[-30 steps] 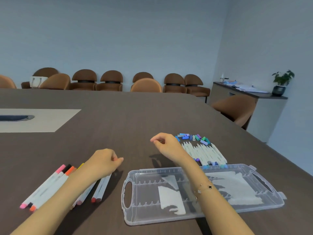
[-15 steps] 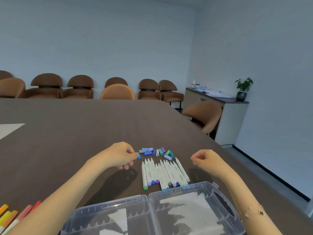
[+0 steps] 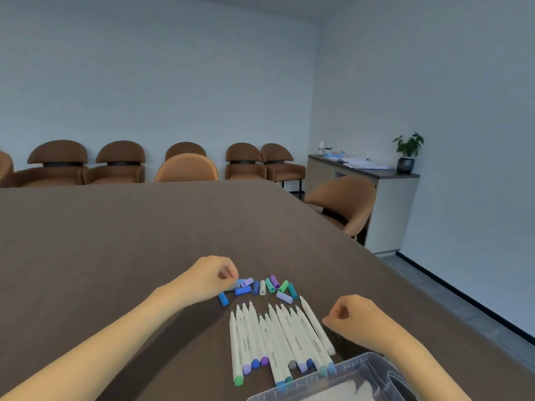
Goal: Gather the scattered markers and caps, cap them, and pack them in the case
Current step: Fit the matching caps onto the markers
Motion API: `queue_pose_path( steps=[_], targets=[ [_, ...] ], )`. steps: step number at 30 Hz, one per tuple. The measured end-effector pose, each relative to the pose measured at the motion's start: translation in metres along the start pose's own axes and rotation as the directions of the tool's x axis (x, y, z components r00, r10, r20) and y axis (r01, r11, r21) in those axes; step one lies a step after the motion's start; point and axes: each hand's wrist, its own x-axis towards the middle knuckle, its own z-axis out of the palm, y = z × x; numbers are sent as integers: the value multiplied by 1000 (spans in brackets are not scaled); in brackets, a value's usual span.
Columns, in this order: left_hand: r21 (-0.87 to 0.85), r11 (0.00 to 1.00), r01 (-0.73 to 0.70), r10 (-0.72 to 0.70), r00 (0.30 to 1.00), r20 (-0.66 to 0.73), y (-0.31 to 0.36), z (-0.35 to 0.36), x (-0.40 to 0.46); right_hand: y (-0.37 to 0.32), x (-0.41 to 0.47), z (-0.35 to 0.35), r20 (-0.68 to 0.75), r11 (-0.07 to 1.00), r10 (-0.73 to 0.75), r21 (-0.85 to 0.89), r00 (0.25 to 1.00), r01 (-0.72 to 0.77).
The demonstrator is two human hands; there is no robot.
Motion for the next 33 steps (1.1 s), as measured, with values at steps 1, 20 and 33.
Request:
queue_pose_path(
  steps=[1, 20, 33],
  targets=[
    [6, 999, -46, 46, 999, -7, 3, 2, 7, -2, 3, 2, 2, 1000, 1, -5, 1000, -1],
    [313, 879, -360, 283, 922, 265, 27, 37, 51, 4, 11, 12, -9, 994, 91, 57, 996, -90],
    [30, 972, -232, 227, 967, 114, 31, 50, 45, 8, 6, 1, -145, 992, -59, 99, 988, 74]
  ],
)
